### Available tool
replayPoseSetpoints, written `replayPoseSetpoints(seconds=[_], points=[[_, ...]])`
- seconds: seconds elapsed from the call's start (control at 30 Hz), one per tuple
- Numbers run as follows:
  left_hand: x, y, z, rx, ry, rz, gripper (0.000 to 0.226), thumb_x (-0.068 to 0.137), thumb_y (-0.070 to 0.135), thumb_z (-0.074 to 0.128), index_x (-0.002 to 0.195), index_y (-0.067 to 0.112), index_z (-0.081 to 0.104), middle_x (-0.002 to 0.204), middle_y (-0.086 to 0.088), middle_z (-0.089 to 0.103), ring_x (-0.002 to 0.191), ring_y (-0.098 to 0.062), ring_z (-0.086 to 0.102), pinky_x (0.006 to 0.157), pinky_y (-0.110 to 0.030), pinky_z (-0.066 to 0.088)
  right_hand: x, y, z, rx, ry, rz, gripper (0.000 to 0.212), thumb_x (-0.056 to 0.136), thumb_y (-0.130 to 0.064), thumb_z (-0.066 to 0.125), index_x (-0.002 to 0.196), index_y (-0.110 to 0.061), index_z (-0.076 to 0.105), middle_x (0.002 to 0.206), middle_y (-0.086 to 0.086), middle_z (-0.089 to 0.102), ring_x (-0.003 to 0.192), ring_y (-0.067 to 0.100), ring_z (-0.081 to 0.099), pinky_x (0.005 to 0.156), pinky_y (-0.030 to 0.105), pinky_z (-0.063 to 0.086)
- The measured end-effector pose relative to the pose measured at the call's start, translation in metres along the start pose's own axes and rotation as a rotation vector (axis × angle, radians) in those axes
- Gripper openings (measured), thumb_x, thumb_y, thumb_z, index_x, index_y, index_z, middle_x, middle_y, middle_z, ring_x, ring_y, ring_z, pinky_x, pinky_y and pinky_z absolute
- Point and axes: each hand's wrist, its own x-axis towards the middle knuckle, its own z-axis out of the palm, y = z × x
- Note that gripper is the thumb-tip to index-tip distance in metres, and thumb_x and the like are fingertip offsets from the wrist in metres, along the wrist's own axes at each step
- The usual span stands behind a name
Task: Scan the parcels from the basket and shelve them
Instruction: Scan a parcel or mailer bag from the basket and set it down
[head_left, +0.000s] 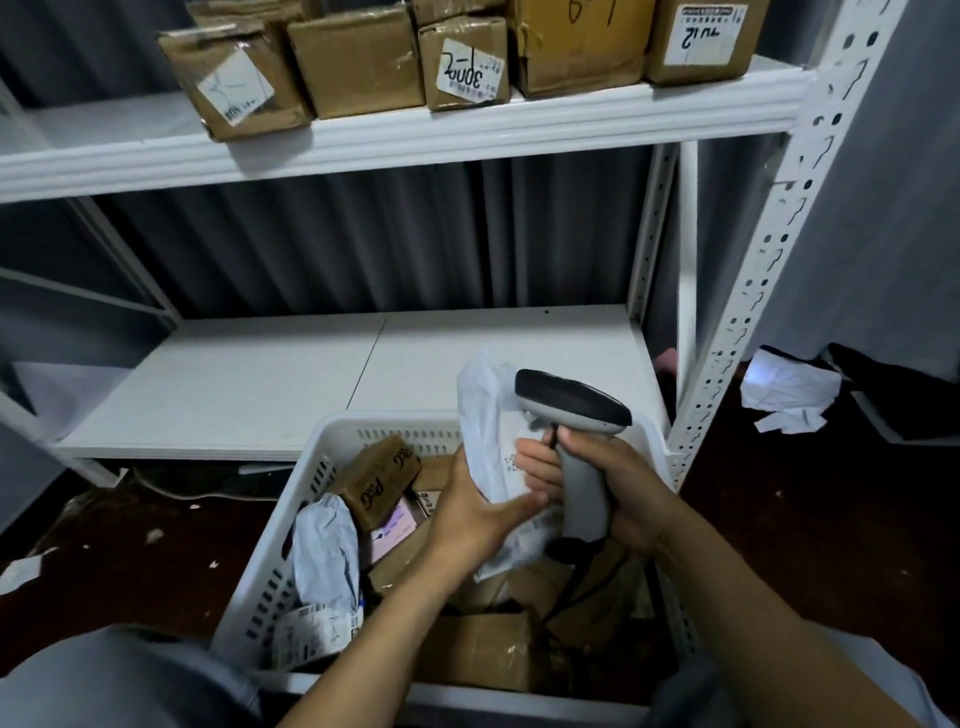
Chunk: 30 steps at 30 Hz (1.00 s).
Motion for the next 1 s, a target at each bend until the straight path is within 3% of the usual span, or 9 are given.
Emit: replayPoseSetpoints(seconds=[0.03,0.1,0.17,0.27,0.37,0.5,0.63,0.87,1.0], points=[[0.000,-0.003,0.002,-0.019,-0.005,-0.025,0.066,0.067,0.008,0.085,0.123,0.010,0.051,0.107,0.000,0.070,0.099,-0.013,0.068,0.077,-0.019,0.053,-0.002,-0.001,0.003,-0.031,-0.044,-0.006,0.015,0.081,-0.017,0.073,0.084,-0.007,0.063,0.087,0.017,0.060,0.079,0.026,0.062,0.068,0.028,0.055],[0.001,-0.008,0.003,-0.013,0.060,-0.107,0.071,0.064,0.016,0.085,0.123,0.014,0.047,0.110,0.001,0.068,0.101,-0.014,0.066,0.084,-0.031,0.056,-0.003,-0.003,0.004,-0.127,0.020,-0.024,0.009,0.085,-0.013,0.070,0.082,-0.005,0.067,0.090,0.021,0.066,0.082,0.029,0.067,0.076,0.032,0.058],[0.003,-0.011,-0.003,-0.035,0.128,-0.180,0.056,0.072,0.010,0.081,0.117,0.019,0.048,0.111,0.003,0.067,0.099,-0.013,0.065,0.085,-0.035,0.056,-0.001,-0.006,-0.002,-0.244,0.154,-0.061,0.014,0.091,-0.013,0.063,0.088,-0.002,0.070,0.092,0.021,0.072,0.084,0.030,0.071,0.081,0.038,0.059],[0.010,-0.013,-0.020,-0.237,0.134,-0.228,0.031,0.086,0.001,0.064,0.108,0.022,0.059,0.109,-0.002,0.071,0.097,-0.019,0.069,0.084,-0.037,0.056,0.000,-0.015,-0.010,-0.404,0.283,-0.124,0.022,0.092,-0.013,0.063,0.073,-0.002,0.068,0.072,0.019,0.066,0.059,0.025,0.062,0.061,0.033,0.054],[0.017,-0.016,-0.036,-0.416,0.180,-0.290,0.024,0.091,0.004,0.058,0.114,0.011,0.060,0.107,-0.008,0.072,0.096,-0.027,0.070,0.087,-0.043,0.054,0.000,-0.019,-0.017,-0.646,0.351,-0.110,0.028,0.089,-0.012,0.065,0.063,-0.006,0.059,0.060,0.014,0.057,0.049,0.021,0.052,0.051,0.029,0.045],[0.030,-0.021,-0.052,-0.442,0.227,-0.271,0.032,0.090,0.000,0.058,0.121,0.003,0.055,0.115,-0.017,0.069,0.101,-0.032,0.068,0.091,-0.047,0.053,-0.001,-0.010,-0.020,-0.796,0.269,0.001,0.019,0.087,-0.014,0.069,0.071,-0.006,0.063,0.053,0.006,0.056,0.047,0.020,0.051,0.052,0.031,0.043],[0.041,-0.022,-0.065,-0.468,0.275,-0.254,0.031,0.087,-0.006,0.061,0.110,0.013,0.053,0.111,-0.013,0.068,0.102,-0.032,0.066,0.095,-0.053,0.049,-0.004,-0.006,-0.019,-0.899,0.219,0.034,0.017,0.087,-0.014,0.069,0.091,0.001,0.065,0.057,0.008,0.058,0.050,0.020,0.052,0.049,0.029,0.044],[0.048,-0.031,-0.077,-0.497,0.285,-0.260,0.044,0.086,-0.006,0.062,0.124,0.012,0.049,0.119,-0.014,0.066,0.109,-0.034,0.064,0.098,-0.057,0.047,-0.005,-0.012,-0.020,-0.948,0.205,0.049,0.021,0.088,-0.019,0.066,0.071,-0.008,0.060,0.056,0.007,0.057,0.048,0.019,0.053,0.049,0.029,0.044],[0.048,-0.032,-0.077,-0.507,0.277,-0.257,0.048,0.086,-0.007,0.061,0.129,0.008,0.046,0.121,-0.016,0.065,0.108,-0.034,0.064,0.098,-0.056,0.047,-0.007,-0.013,-0.020,-0.939,0.198,0.053,0.020,0.088,-0.019,0.066,0.075,-0.006,0.061,0.058,0.010,0.057,0.050,0.022,0.053,0.051,0.031,0.044]])
